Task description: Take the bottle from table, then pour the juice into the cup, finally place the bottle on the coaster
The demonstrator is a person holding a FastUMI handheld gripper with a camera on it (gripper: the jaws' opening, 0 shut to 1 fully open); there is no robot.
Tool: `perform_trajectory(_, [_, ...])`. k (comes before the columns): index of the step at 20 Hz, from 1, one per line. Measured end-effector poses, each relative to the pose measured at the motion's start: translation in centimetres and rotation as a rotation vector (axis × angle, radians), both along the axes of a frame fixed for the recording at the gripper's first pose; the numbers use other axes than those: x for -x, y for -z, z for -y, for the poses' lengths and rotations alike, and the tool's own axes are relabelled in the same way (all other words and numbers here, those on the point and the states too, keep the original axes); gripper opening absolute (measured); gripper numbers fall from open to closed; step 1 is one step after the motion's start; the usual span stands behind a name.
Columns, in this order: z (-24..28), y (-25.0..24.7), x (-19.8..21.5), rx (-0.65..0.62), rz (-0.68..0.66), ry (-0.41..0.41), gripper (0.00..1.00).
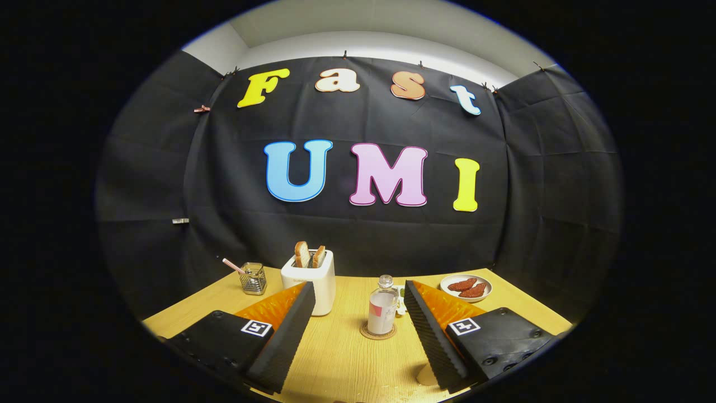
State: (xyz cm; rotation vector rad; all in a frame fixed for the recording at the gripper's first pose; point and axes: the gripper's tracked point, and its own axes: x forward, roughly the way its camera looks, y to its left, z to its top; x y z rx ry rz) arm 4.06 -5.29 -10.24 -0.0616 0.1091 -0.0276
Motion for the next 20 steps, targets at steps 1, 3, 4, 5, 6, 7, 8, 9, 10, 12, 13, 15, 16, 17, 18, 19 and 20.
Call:
perform_trajectory(1, [0.1,0.0,-0.2,0.003,0.001,0.003,0.98])
perform_trajectory(3, [0.4,0.0,-0.7,0.012,0.000,0.009,0.98])
perform_trajectory(4, [0.5,0.2,-0.9,0.013,-0.002,0.016,0.98])
perform_trajectory(5, [0.7,0.2,-1.0,0.015,-0.003,0.022,0.98])
perform_trajectory(6, [0.8,0.4,-1.2,0.018,-0.006,0.027,0.98])
perform_trajectory(7, [0.8,0.5,-1.3,0.020,-0.007,0.029,0.98])
perform_trajectory(8, [0.8,0.4,-1.5,0.024,-0.005,0.032,0.98])
perform_trajectory(9, [0.9,0.4,-1.7,0.023,-0.002,0.036,0.98])
perform_trajectory(10, [0.8,0.4,-1.9,0.022,0.000,0.038,0.98])
perform_trajectory(12, [0.9,0.6,-2.1,0.026,-0.002,0.042,0.98])
perform_trajectory(13, [0.9,0.8,-2.1,0.030,-0.006,0.039,0.98])
perform_trajectory(15, [0.8,1.4,-2.0,0.032,-0.017,0.029,0.98])
perform_trajectory(16, [0.7,1.5,-1.8,0.025,-0.019,0.027,0.98])
perform_trajectory(17, [0.7,1.3,-1.9,0.017,-0.020,0.025,0.98])
perform_trajectory(18, [0.8,1.1,-1.8,0.015,-0.017,0.026,0.98])
perform_trajectory(19, [1.0,1.0,-1.7,0.014,-0.013,0.028,0.98])
perform_trajectory(20, [1.0,0.9,-1.7,0.012,-0.010,0.026,0.98])
